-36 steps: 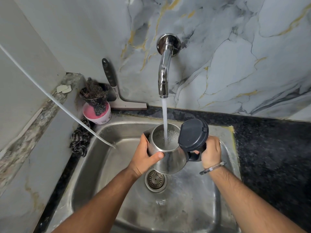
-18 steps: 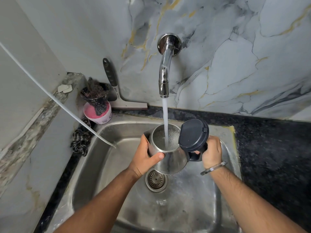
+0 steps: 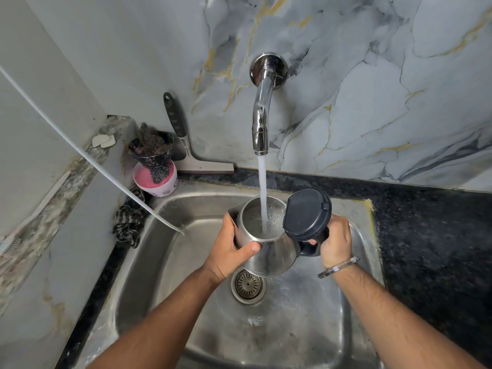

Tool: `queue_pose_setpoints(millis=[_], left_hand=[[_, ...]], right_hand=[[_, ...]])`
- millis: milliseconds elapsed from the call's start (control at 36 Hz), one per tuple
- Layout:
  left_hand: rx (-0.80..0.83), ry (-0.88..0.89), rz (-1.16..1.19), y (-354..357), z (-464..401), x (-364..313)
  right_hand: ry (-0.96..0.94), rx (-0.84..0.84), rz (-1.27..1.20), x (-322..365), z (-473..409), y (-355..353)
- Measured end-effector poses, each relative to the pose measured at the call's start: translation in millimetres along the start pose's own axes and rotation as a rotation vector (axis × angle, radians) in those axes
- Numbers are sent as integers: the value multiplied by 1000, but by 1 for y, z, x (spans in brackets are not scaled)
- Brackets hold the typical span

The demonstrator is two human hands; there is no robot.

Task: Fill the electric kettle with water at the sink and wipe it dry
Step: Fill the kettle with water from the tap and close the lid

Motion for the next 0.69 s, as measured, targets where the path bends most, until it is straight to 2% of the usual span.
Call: queue_pose_setpoints(millis=[389,694], left_hand=[[-2,-2,-9,1,0,1],[1,-14,-6,1,0,0]], right_hand=[[-38,-5,79,-7,-2,-1],[4,-2,-2,-5,-2,1]])
Point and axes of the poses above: each hand's wrist, its own z-axis away from the middle knuckle, its own y-axis out of the palm, x = y × z, the point moved 2 cm from there along -z, towards the middle knuckle, and after that the axes turned 9 degrees about z, right-handed, at the moved point
